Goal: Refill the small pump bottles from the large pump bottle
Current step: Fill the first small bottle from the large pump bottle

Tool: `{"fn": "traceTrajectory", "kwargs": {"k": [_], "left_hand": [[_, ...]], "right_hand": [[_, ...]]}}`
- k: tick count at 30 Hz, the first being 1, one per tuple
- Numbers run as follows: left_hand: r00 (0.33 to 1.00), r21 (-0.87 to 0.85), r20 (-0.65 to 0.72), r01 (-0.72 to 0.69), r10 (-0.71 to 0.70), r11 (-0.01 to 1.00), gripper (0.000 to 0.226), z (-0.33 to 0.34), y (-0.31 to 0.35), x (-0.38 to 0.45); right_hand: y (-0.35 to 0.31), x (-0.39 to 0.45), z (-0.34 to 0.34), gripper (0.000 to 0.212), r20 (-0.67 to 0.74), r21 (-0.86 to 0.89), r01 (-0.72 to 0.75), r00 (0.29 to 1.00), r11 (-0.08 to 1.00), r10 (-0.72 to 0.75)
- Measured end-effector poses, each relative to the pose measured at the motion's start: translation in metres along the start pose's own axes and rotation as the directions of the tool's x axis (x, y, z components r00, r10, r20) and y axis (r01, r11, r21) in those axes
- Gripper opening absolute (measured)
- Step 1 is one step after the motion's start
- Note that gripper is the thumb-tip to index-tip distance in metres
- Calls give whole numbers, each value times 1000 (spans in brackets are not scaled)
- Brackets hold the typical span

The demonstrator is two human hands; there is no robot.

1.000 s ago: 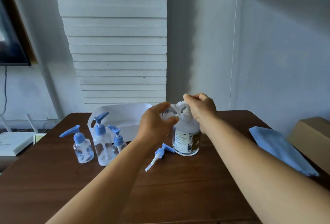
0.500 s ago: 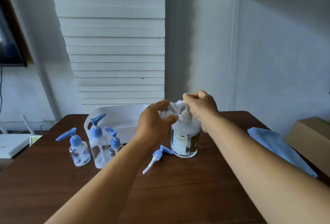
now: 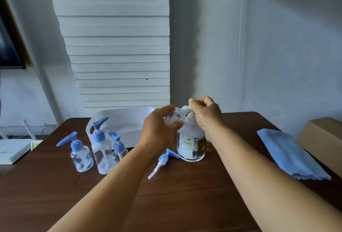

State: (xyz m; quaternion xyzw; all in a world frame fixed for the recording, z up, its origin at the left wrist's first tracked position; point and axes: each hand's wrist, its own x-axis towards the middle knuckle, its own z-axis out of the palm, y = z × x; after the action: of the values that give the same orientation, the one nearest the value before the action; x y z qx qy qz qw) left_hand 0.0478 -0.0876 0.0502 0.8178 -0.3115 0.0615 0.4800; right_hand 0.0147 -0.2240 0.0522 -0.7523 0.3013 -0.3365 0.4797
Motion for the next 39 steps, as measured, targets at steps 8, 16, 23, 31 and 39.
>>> {"fn": "traceTrajectory", "kwargs": {"k": [8, 16, 23, 31, 39], "left_hand": [[1000, -24, 3, -27, 27, 999, 29, -4, 5, 3], [1000, -33, -11, -16, 15, 999, 28, -2, 5, 0], [1000, -5, 14, -1, 1, 1000, 37, 0, -1, -2], [1000, -31, 10, -17, 17, 999, 32, -1, 2, 1], [1000, -68, 8, 0, 1, 998, 37, -4, 3, 1]], "right_hand": [[-12, 4, -8, 31, 19, -6, 26, 999, 1000, -25], [-18, 1, -9, 30, 23, -29, 6, 1000, 1000, -5], [-2, -8, 0, 28, -34, -5, -14, 999, 1000, 14], [-13, -4, -6, 28, -25, 3, -3, 1000, 1000, 3], [-25, -3, -11, 29, 36, -33, -22, 999, 999, 23]]}}
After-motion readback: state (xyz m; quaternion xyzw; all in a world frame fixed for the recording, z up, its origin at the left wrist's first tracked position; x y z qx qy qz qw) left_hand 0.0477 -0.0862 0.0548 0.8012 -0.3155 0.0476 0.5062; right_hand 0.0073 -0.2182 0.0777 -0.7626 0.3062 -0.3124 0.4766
